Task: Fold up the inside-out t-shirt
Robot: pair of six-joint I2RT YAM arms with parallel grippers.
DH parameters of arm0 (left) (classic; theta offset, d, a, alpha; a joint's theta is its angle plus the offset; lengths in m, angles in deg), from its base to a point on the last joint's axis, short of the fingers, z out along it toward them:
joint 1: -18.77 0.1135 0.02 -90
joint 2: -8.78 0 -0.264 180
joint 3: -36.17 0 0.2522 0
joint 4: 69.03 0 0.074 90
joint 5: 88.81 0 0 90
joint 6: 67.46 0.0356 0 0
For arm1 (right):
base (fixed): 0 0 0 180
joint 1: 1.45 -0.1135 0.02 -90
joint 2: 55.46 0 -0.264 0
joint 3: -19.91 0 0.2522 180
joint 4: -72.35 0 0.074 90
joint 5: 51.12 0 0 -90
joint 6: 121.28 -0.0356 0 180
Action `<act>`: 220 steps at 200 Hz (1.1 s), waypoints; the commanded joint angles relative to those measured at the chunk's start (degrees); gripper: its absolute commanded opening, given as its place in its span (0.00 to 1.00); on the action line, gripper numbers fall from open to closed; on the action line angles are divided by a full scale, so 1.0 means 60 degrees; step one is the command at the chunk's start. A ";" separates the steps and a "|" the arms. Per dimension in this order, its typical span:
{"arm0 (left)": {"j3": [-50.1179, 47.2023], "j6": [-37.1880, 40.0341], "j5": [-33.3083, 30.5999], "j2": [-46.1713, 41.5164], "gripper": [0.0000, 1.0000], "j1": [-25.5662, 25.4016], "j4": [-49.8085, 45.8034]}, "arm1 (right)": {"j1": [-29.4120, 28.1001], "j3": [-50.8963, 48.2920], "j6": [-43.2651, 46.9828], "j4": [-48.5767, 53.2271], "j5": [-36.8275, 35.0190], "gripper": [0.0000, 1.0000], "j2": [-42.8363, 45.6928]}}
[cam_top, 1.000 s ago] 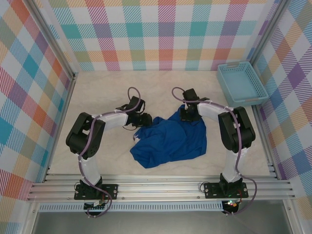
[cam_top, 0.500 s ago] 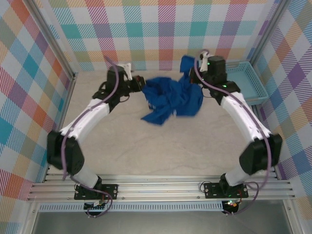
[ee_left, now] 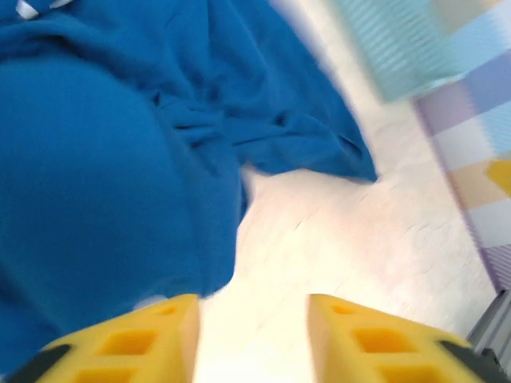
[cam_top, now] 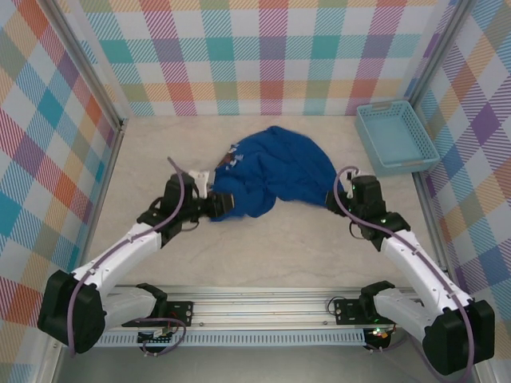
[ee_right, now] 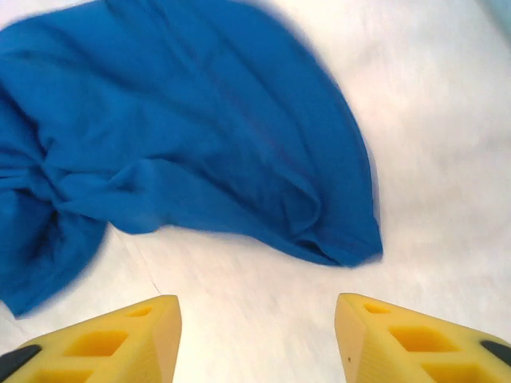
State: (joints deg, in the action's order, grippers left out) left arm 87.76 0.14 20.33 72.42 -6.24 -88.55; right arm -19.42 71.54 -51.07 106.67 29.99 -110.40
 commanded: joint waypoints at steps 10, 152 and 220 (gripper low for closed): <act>-0.0186 -0.0522 -0.1572 -0.1196 0.51 -0.0101 -0.1009 | -0.0325 -0.0096 -0.0130 -0.0963 0.1998 0.55 -0.0006; 0.2745 0.0860 -0.5424 0.5942 0.42 -0.2518 0.0120 | -0.2117 0.5904 0.0935 -0.1166 -0.0262 0.60 -0.9752; 0.1710 0.1233 -0.6059 0.2325 0.00 -0.2278 -0.1079 | -0.0741 0.3899 0.0676 0.0326 -0.0307 0.02 -0.5991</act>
State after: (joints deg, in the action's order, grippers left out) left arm 99.95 6.68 -12.50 97.93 -20.84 -91.30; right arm -26.42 99.87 -46.76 101.69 29.42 -159.84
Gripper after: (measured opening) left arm 0.056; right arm 0.049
